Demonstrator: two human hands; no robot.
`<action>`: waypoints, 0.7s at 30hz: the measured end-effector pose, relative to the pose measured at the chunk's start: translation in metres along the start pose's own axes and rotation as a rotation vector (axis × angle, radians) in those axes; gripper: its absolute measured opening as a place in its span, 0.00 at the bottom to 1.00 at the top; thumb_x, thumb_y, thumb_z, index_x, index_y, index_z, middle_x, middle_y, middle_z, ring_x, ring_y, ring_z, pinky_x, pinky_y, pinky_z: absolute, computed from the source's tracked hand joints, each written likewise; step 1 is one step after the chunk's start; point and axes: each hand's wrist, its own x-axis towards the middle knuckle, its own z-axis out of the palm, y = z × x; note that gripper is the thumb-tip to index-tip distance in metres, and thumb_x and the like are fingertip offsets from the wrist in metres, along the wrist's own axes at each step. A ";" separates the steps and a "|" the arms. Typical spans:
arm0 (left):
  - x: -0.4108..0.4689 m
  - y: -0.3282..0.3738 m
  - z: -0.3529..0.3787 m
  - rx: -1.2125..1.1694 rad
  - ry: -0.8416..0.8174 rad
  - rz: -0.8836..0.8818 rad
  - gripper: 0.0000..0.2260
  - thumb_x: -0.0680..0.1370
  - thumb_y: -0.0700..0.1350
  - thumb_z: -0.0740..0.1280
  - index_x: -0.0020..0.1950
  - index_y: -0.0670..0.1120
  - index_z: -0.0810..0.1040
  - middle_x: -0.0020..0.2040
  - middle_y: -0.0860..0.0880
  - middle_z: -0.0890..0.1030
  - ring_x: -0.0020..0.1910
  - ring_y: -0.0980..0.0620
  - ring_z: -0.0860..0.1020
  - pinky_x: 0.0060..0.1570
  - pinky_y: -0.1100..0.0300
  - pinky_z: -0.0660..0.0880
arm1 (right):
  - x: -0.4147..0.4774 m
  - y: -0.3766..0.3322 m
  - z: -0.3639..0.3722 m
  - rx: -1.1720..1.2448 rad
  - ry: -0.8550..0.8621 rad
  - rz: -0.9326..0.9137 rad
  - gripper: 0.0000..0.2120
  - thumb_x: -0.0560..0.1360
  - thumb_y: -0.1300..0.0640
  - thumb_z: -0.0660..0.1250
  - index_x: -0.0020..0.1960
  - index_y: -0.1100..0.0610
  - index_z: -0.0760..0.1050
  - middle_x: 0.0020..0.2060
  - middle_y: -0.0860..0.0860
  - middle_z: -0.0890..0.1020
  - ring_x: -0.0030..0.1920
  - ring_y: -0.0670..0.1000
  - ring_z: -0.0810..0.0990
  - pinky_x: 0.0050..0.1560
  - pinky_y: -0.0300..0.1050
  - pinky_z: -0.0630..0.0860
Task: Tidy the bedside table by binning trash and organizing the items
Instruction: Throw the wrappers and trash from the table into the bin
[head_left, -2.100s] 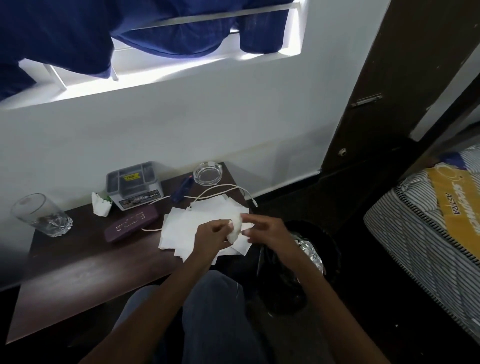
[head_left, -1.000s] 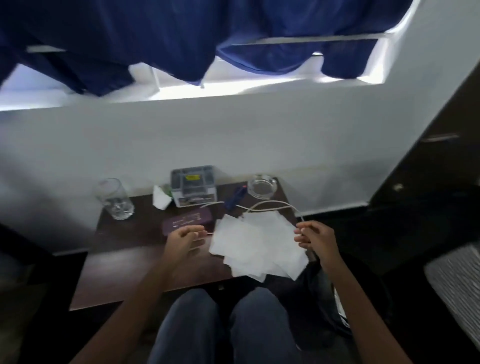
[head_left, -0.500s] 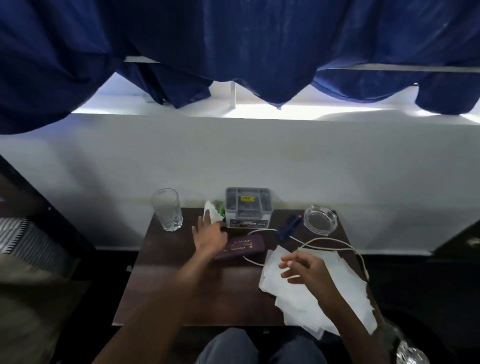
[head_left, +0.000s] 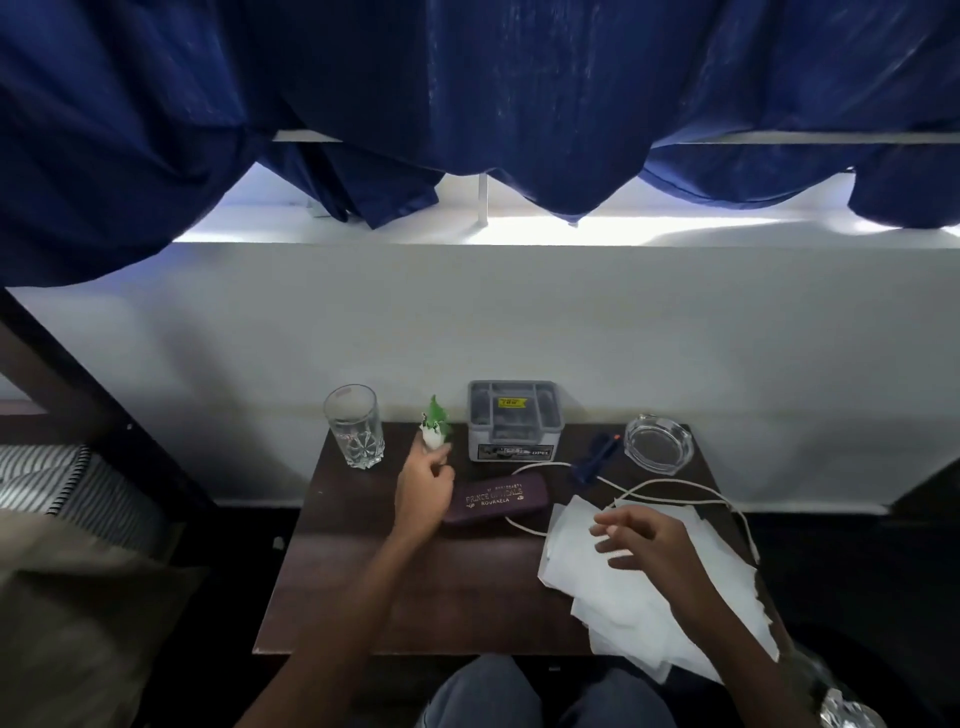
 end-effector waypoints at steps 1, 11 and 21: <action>-0.013 0.009 -0.004 -0.144 -0.005 -0.009 0.15 0.76 0.33 0.62 0.62 0.39 0.78 0.68 0.47 0.73 0.60 0.48 0.76 0.52 0.69 0.70 | -0.002 -0.004 0.004 0.010 -0.008 -0.015 0.10 0.75 0.69 0.62 0.49 0.61 0.80 0.48 0.58 0.83 0.46 0.54 0.82 0.39 0.41 0.79; -0.112 0.071 -0.010 -0.801 -0.405 -0.216 0.08 0.73 0.31 0.68 0.47 0.42 0.81 0.41 0.47 0.85 0.38 0.55 0.82 0.37 0.65 0.78 | -0.041 -0.039 -0.004 0.310 -0.165 -0.030 0.29 0.73 0.63 0.68 0.71 0.49 0.65 0.63 0.46 0.69 0.63 0.48 0.73 0.57 0.48 0.76; -0.158 0.113 0.031 -0.490 -0.670 -0.089 0.05 0.74 0.37 0.70 0.40 0.45 0.76 0.35 0.51 0.83 0.35 0.55 0.83 0.37 0.63 0.72 | -0.082 -0.012 -0.082 0.331 0.017 -0.028 0.10 0.68 0.73 0.69 0.47 0.64 0.79 0.43 0.57 0.82 0.37 0.52 0.82 0.35 0.40 0.79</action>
